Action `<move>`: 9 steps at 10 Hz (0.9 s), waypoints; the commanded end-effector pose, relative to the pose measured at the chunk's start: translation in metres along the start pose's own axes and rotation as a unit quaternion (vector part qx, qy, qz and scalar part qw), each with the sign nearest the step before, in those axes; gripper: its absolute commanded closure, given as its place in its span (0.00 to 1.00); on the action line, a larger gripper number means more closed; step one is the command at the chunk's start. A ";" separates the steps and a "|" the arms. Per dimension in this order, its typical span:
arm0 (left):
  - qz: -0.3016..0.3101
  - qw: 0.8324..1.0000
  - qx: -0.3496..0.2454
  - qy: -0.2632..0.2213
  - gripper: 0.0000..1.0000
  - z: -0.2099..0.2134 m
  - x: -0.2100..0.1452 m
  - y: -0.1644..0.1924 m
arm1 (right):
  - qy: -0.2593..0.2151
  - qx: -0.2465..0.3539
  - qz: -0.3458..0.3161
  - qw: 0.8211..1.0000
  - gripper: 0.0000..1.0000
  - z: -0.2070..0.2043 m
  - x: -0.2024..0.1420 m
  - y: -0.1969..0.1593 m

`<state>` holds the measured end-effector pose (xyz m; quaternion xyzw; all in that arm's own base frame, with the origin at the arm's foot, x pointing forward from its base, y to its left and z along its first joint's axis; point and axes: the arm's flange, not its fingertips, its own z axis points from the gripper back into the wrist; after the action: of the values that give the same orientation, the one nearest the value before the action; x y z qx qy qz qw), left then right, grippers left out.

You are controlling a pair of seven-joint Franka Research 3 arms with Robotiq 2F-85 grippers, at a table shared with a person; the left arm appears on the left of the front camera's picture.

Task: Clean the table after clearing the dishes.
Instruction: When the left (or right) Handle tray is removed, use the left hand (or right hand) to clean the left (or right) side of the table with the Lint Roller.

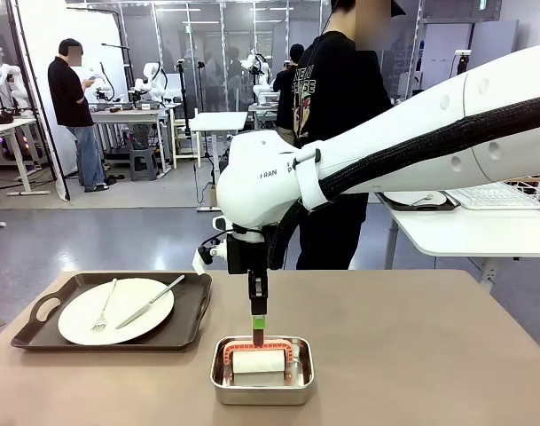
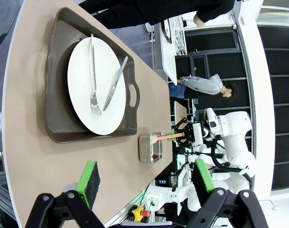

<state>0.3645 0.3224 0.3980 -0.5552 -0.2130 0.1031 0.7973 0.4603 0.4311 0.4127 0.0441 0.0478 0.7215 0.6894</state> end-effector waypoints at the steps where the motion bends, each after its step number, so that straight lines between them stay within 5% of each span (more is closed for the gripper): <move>1: -0.001 1.000 0.001 -0.002 0.00 0.003 -0.001 0.000 | 0.004 -0.010 -0.008 1.000 0.99 0.000 -0.002 0.012; 6: -0.001 1.000 0.001 -0.002 0.00 0.003 -0.001 0.000 | 0.023 -0.002 -0.031 0.999 1.00 0.029 -0.004 0.045; 9: -0.001 1.000 0.001 -0.002 0.00 0.003 -0.001 0.000 | -0.038 -0.024 -0.115 0.992 1.00 0.062 -0.035 0.086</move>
<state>0.3642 0.3227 0.3980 -0.5551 -0.2133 0.1035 0.7973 0.4094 0.4150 0.4832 0.0406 0.0432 0.6721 0.7381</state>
